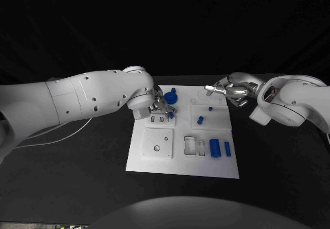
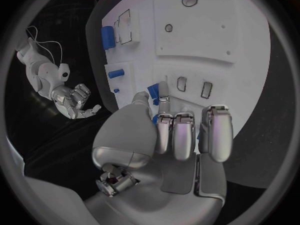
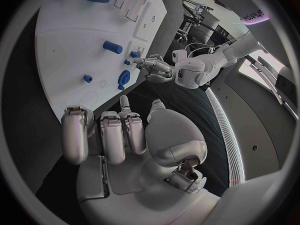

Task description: Assemble the parts on the task board

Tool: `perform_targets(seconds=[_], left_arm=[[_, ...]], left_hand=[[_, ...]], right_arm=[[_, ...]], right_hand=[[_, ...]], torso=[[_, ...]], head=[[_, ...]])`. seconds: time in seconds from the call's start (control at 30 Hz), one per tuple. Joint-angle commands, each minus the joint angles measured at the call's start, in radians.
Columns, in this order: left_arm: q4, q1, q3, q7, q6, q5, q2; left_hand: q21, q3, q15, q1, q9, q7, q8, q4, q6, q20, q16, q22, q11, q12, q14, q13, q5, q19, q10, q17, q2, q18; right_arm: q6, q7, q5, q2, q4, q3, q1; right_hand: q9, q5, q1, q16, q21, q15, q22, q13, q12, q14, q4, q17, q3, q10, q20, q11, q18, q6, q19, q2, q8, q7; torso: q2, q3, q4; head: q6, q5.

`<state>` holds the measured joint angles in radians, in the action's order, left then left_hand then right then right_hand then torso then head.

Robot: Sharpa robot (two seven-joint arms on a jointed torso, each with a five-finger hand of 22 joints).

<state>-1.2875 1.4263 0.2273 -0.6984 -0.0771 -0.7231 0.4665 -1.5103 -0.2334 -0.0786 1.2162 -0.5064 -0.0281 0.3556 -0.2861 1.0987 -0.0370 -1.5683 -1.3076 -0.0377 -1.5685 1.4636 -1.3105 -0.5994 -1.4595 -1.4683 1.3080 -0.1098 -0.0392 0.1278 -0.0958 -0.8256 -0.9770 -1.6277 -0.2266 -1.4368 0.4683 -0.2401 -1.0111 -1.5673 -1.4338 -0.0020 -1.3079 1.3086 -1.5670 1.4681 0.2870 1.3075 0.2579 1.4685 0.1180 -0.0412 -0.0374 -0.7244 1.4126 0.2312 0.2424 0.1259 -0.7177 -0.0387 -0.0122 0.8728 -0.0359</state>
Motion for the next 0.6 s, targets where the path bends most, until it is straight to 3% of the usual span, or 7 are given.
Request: perform_targets(seconds=[0.03,0.6], left_arm=[[0.0,-0.001,-0.001,-0.122,-0.013,0.002,-0.004],[-0.002,-0.003,-0.001,-0.108,0.001,0.002,-0.004]], left_hand=[[0.007,0.01,-0.008,0.014,-0.007,0.007,0.005,-0.001,-0.005,0.009,-0.002,-0.123,-0.008,-0.002,0.107,-0.26,-0.013,-0.001,-0.102,0.263,-0.001,0.003],[0.011,0.055,-0.011,0.077,-0.057,0.011,0.012,0.005,-0.02,0.012,-0.002,-0.121,-0.011,-0.002,0.107,-0.26,-0.025,0.002,-0.102,0.263,0.017,0.002]], right_arm=[[-0.017,0.01,-0.001,0.0,-0.001,0.0,0.001],[-0.022,0.006,-0.001,0.0,0.001,0.0,0.001]], right_hand=[[0.002,-0.004,-0.013,-0.003,0.005,0.008,-0.201,0.262,-0.004,0.103,0.0,0.263,0.006,0.102,0.002,-0.007,-0.009,-0.007,-0.007,0.002,0.004,-0.002],[0.003,-0.014,-0.024,-0.003,0.015,0.008,-0.197,0.262,-0.004,0.103,-0.002,0.263,0.008,0.102,0.002,-0.008,-0.012,-0.012,-0.017,0.002,0.004,-0.002]], torso=[[0.0,-0.0001,-0.0004],[0.0,-0.0002,-0.0003]], head=[[0.0,-0.001],[0.0,-0.004]])
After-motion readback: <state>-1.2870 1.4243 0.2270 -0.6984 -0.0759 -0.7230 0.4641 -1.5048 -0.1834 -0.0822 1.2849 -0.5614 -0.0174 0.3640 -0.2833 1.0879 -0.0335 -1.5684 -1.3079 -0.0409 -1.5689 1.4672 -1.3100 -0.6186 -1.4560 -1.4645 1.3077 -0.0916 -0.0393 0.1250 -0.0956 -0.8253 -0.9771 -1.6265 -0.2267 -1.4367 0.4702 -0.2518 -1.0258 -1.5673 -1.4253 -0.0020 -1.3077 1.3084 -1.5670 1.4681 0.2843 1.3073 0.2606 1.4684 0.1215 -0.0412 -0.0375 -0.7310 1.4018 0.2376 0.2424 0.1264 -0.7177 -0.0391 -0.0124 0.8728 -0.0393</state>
